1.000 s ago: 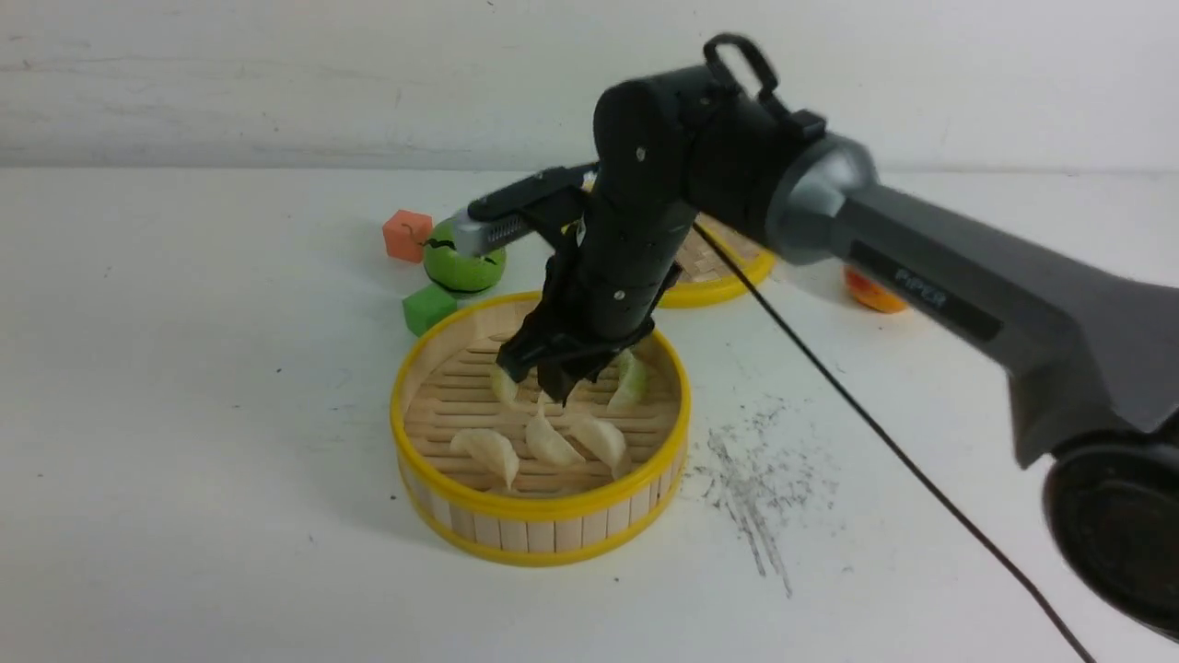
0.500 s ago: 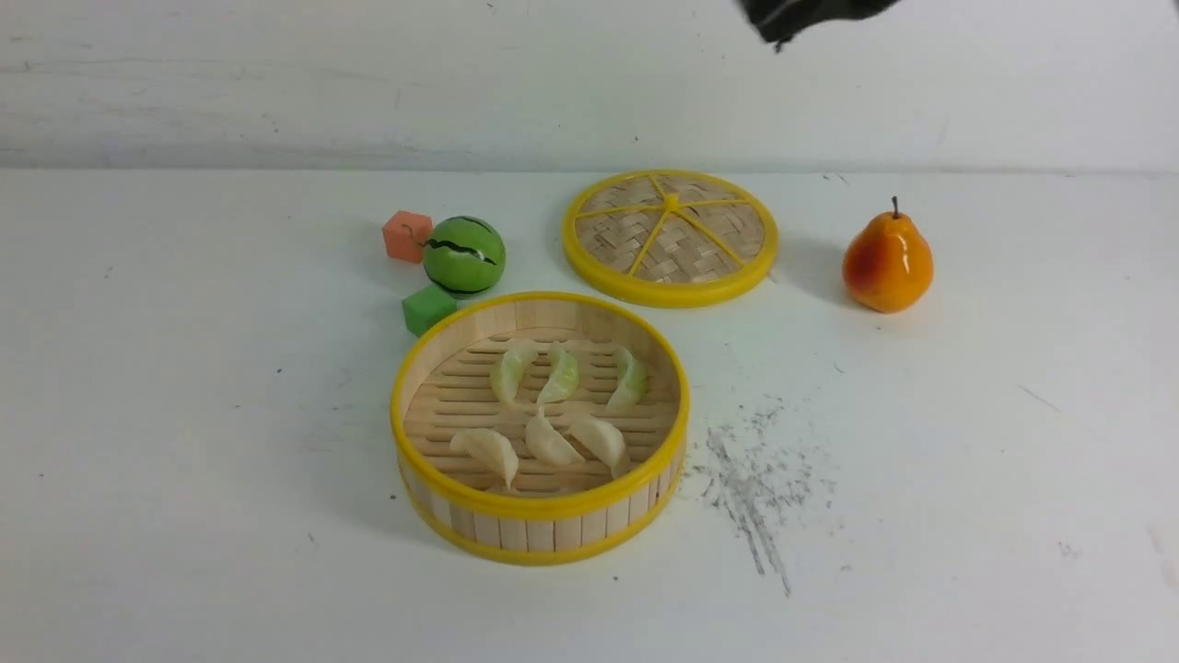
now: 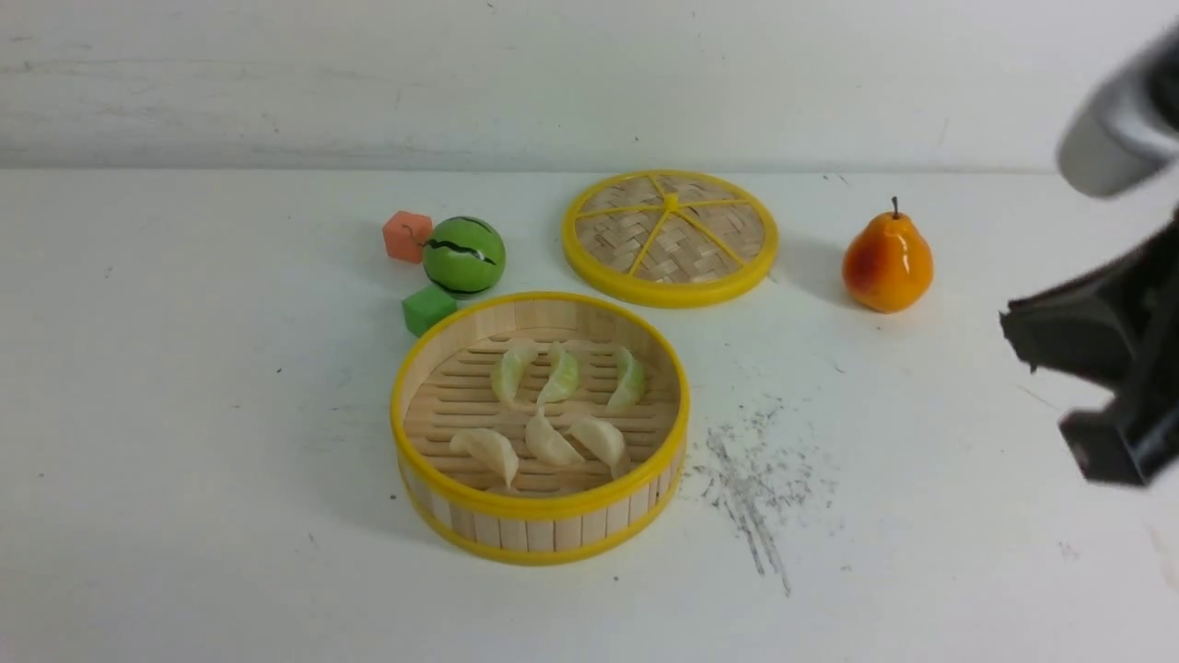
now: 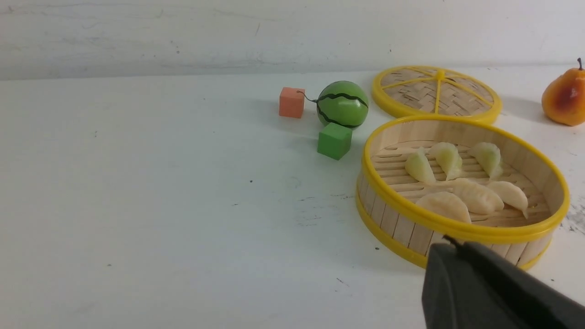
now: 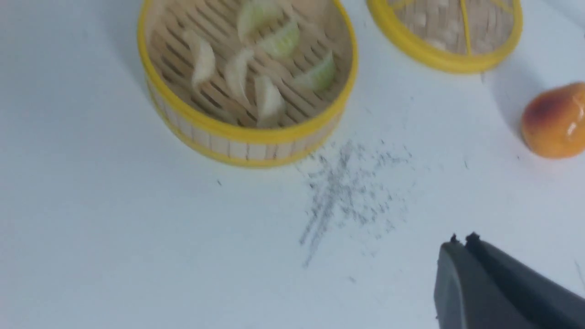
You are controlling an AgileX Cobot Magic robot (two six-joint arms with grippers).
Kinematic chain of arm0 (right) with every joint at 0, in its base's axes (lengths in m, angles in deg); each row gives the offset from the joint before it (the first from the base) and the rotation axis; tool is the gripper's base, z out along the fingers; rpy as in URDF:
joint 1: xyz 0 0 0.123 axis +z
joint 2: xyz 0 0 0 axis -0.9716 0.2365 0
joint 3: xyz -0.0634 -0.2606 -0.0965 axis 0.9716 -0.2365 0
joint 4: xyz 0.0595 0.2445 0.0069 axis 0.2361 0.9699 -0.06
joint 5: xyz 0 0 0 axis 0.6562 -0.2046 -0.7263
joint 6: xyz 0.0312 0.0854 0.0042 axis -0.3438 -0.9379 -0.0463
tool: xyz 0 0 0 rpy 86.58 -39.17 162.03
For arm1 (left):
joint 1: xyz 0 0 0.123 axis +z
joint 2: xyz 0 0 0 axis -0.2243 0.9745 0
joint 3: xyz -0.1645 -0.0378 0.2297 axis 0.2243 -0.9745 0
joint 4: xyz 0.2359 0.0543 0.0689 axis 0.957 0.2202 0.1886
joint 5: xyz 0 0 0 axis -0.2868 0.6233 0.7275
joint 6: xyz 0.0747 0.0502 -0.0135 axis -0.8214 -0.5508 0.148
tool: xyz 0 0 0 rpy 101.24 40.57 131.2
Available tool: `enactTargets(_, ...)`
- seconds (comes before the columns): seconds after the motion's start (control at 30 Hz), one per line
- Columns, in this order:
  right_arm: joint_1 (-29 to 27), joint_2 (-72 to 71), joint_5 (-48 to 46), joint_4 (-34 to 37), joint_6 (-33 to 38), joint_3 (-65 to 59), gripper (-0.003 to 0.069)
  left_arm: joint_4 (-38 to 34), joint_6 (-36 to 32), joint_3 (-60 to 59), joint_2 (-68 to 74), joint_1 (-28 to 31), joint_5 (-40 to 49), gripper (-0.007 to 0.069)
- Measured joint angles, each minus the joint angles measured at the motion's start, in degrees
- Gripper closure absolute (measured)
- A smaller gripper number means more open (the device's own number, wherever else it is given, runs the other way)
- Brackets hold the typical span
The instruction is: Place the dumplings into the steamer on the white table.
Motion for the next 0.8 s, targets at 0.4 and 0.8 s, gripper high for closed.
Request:
enactTargets(0.4,0.02,-28.28,28.51,9.45,-0.36,-35.30,0.0659,0.00,0.00,0.00,0.00,0.00,0.18,0.0638)
enactTargets(0.8,0.07,-38.74,24.75,-0.62,-1.33,-43.92,0.0671,0.00,0.00,0.00,0.00,0.00,0.31,0.0627)
